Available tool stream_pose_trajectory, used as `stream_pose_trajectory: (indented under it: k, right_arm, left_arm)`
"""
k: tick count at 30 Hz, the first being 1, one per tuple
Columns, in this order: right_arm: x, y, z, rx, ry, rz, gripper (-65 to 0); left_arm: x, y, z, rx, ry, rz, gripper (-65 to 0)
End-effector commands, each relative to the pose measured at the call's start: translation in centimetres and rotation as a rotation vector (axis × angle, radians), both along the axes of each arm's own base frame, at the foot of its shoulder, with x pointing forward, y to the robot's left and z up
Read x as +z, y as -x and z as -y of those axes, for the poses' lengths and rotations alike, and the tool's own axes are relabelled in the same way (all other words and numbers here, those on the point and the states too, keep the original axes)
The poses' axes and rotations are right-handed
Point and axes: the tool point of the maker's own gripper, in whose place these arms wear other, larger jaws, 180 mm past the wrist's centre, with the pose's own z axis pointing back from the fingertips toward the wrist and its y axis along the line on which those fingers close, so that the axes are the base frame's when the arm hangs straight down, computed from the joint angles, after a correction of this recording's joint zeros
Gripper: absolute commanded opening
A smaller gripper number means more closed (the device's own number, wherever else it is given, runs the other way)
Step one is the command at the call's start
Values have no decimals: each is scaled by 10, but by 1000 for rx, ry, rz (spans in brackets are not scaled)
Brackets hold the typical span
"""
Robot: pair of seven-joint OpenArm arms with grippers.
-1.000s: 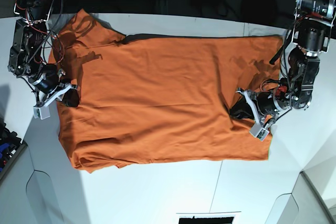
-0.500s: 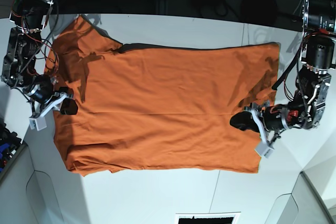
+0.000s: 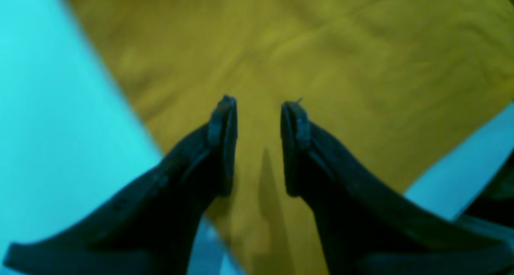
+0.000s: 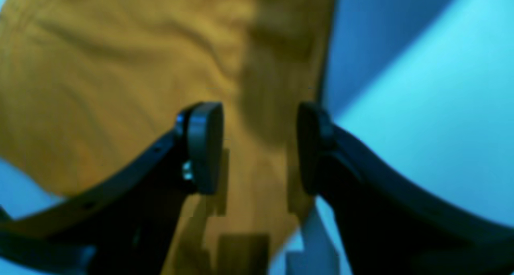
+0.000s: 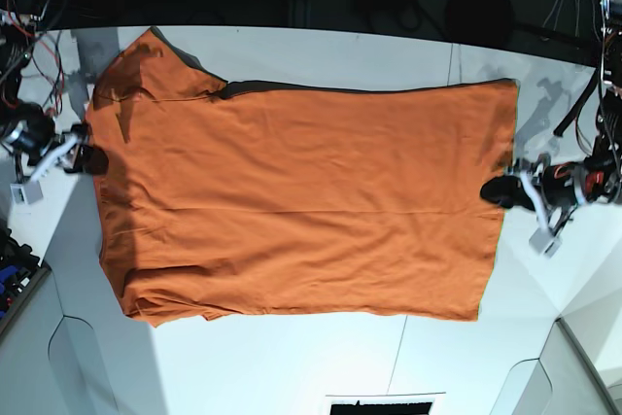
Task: Layout the t-shirt on the table in an organized manner, then fold the t-shirt properly
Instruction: 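Release the shirt and move both grippers to the shirt's shoulder corners, then grasp the shoulder corners with both grippers and lift the shirt edge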
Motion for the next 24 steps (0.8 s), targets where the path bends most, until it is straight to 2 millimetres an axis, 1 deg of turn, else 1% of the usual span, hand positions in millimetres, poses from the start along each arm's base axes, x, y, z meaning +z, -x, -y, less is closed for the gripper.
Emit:
stream_pose_trajectory:
  k: [1, 6, 9, 12, 14, 17, 19, 21, 24]
  right_arm:
    - [15, -2, 5, 7, 12, 47, -355]
    - [-7, 48, 5, 37, 55, -41, -355]
    - [-5, 67, 9, 36, 83, -50, -355]
    - [-1, 82, 21, 8, 109, -55, -355]
    - [-4, 93, 29, -15, 110, -74, -355]
    - [-12, 111, 30, -25, 103, -111, -355]
    - [-16, 119, 29, -25, 99, -131, -355]
    - [-19, 124, 27, -27, 93, -141, -355]
    - [-21, 124, 23, -32, 76, -139, -355]
  left_arm:
    - [15, -6, -9, 20, 13, 43, -437]
    - [7, 22, -34, 121, 42, 16, -437]
    - [3, 44, -46, 149, 30, -11, -437]
    - [5, 58, -50, 161, 23, -4, -437]
    - [7, 65, -51, 159, 18, 0, -437]
    - [1, 76, -51, 161, 14, -20, -433]
    - [-3, 82, -51, 165, 18, -30, -375]
    - [-8, 86, -50, 163, 7, -42, -321]
    - [-13, 89, -49, 160, -3, -52, -316]
